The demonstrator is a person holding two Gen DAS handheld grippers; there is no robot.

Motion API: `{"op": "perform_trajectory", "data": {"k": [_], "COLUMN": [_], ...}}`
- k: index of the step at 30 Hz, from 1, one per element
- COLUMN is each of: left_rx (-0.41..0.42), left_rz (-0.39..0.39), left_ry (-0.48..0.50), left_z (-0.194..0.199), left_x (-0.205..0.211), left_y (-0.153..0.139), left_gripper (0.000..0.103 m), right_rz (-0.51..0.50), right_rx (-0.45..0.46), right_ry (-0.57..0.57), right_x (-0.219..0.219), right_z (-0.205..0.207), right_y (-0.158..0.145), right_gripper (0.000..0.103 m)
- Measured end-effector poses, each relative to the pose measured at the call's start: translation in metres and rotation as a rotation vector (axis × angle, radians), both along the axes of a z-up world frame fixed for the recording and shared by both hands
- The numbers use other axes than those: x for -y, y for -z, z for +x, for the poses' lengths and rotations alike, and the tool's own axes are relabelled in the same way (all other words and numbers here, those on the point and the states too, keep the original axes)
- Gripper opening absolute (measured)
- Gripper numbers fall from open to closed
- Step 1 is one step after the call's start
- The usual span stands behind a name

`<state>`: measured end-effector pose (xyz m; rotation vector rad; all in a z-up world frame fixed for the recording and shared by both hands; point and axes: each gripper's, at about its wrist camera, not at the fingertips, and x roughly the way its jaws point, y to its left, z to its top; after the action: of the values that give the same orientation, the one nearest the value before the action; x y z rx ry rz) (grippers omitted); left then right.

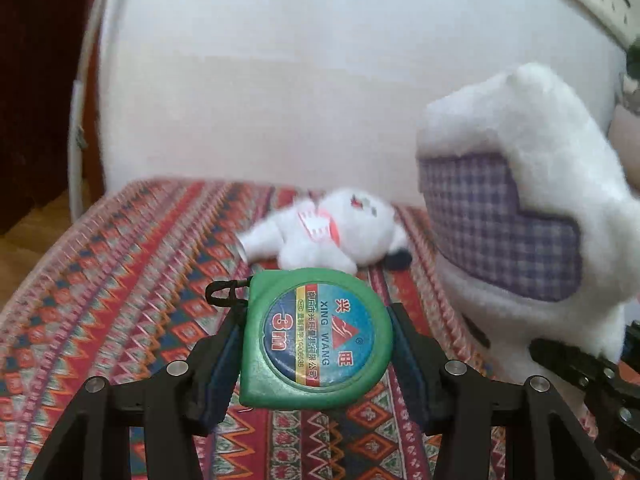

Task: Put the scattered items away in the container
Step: 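Carry the tape measure and white plush into the pink box and release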

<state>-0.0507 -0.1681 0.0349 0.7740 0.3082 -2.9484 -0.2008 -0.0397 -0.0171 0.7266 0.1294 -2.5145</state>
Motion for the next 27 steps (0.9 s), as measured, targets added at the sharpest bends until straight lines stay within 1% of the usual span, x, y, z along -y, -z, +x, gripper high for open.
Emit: {"op": "perform_trajectory", "data": {"k": [3,6,7,9,11,14,17,19,23,26,27], "left_rx": [-0.072,-0.156,-0.169,-0.181,-0.172,-0.157,-0.178,-0.192,-0.218,-0.232,-0.233], "left_rz": [-0.027,-0.094,-0.116,-0.13,-0.133,-0.106,-0.112,-0.111,-0.109,-0.099,-0.093], "left_ry": [-0.013,-0.038,-0.043,-0.036,-0.025,0.01,0.039,0.073,0.155,0.237,0.272], "left_z": [0.032,0.065,0.07,0.074,0.072,0.063,0.054,0.045,0.024,0.006,-0.003], "left_x": [-0.003,-0.012,-0.016,-0.023,-0.029,-0.042,-0.063,-0.081,-0.125,-0.168,-0.186], "left_y": [-0.028,-0.053,-0.057,-0.062,-0.063,-0.068,-0.08,-0.089,-0.109,-0.122,-0.126], "left_gripper": [0.058,0.058,0.058,0.058,0.058,0.058,0.058,0.058,0.058,0.058,0.058], "right_rz": [-0.03,-0.044,-0.04,-0.04,-0.059,-0.074,-0.097,-0.111,-0.146,-0.172,-0.168], "right_rx": [-0.089,-0.163,-0.18,-0.199,-0.2,-0.227,-0.254,-0.276,-0.325,-0.364,-0.382], "right_ry": [-0.037,-0.055,-0.055,-0.048,-0.043,-0.032,-0.004,0.026,0.135,0.23,0.278], "right_x": [0.004,0.003,0.002,0.001,-0.005,-0.018,-0.038,-0.058,-0.121,-0.171,-0.187], "right_z": [0.035,0.064,0.073,0.085,0.094,0.102,0.109,0.107,0.11,0.113,0.115], "right_y": [-0.025,-0.046,-0.052,-0.06,-0.065,-0.075,-0.089,-0.099,-0.121,-0.137,-0.143], "right_gripper": [0.037,0.038,0.038,0.038,0.038,0.038,0.038,0.038,0.038,0.038,0.038]}}
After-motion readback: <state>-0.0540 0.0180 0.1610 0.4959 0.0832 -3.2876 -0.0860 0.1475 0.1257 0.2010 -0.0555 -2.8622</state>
